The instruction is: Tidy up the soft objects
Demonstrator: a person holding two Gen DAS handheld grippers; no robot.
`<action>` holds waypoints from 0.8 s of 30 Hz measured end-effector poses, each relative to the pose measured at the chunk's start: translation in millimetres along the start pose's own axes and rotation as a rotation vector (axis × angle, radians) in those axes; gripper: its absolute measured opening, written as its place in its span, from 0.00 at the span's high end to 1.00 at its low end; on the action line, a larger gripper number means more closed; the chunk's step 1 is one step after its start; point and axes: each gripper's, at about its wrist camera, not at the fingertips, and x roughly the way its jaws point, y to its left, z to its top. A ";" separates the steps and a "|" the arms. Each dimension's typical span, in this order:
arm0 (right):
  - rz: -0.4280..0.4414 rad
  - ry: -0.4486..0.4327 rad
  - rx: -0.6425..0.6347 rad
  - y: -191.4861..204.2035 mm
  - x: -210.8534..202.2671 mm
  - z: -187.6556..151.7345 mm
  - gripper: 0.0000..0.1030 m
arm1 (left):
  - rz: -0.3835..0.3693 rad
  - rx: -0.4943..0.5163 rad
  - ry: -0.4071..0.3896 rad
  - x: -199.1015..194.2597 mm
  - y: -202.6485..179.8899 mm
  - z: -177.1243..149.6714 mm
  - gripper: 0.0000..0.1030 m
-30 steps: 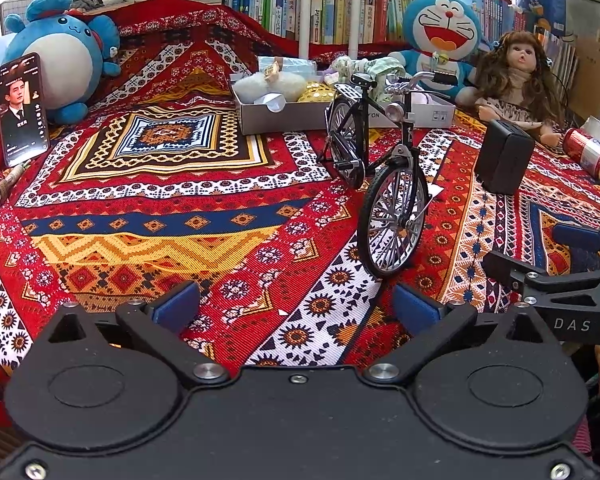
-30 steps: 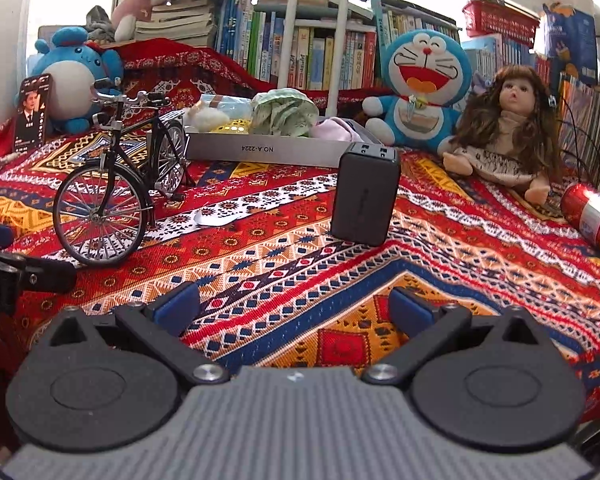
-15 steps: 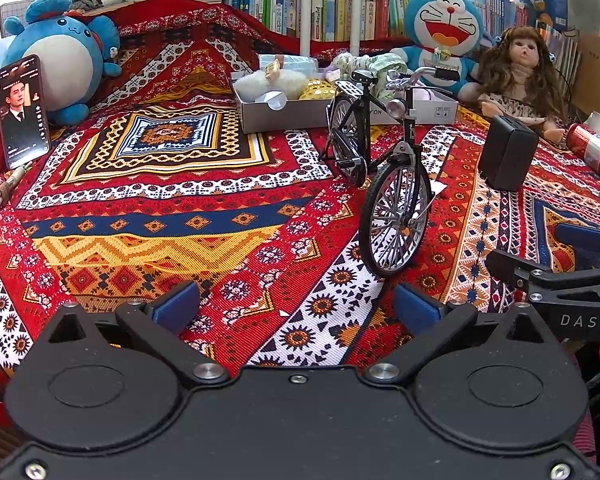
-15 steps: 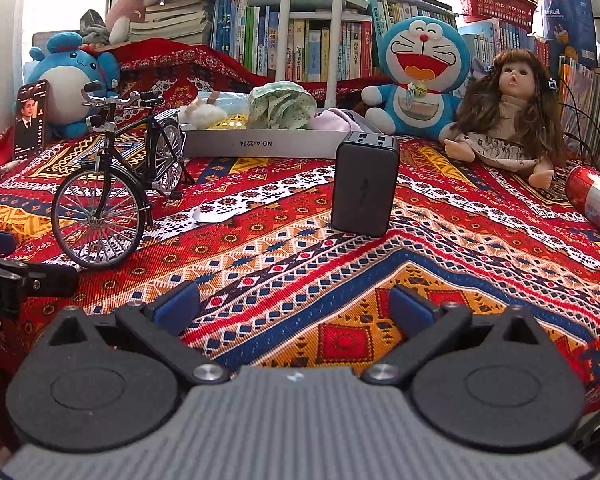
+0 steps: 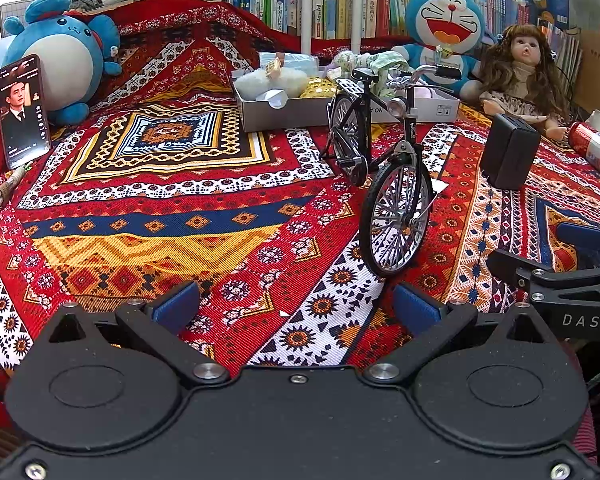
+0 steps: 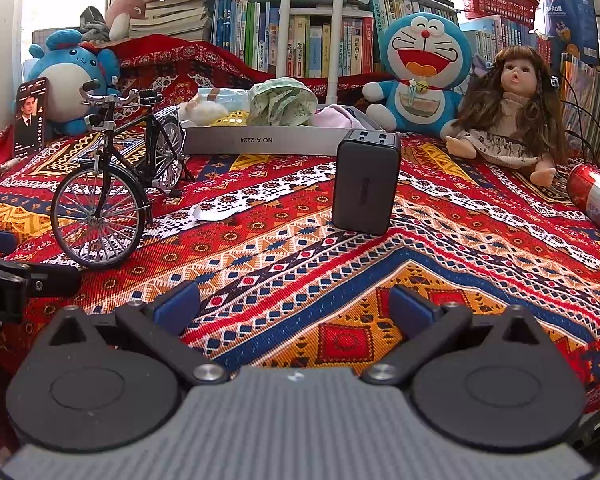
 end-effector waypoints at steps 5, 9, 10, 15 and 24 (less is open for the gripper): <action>0.000 0.001 0.000 0.0 0.3 0.3 0.00 | 0.002 0.001 0.000 1.0 0.8 -0.3 0.00; 0.000 0.001 0.000 0.0 0.5 0.4 0.00 | 0.003 0.001 0.000 1.6 0.9 -0.3 0.00; 0.000 0.001 0.000 0.0 0.6 0.5 0.00 | 0.003 0.001 0.000 1.5 0.8 -0.2 0.00; 0.000 0.001 0.000 -0.1 0.6 0.5 0.00 | 0.003 0.001 0.000 1.1 0.6 0.0 0.00; 0.000 0.002 0.000 0.0 0.6 0.6 0.00 | 0.004 0.001 0.001 1.2 0.7 0.2 0.00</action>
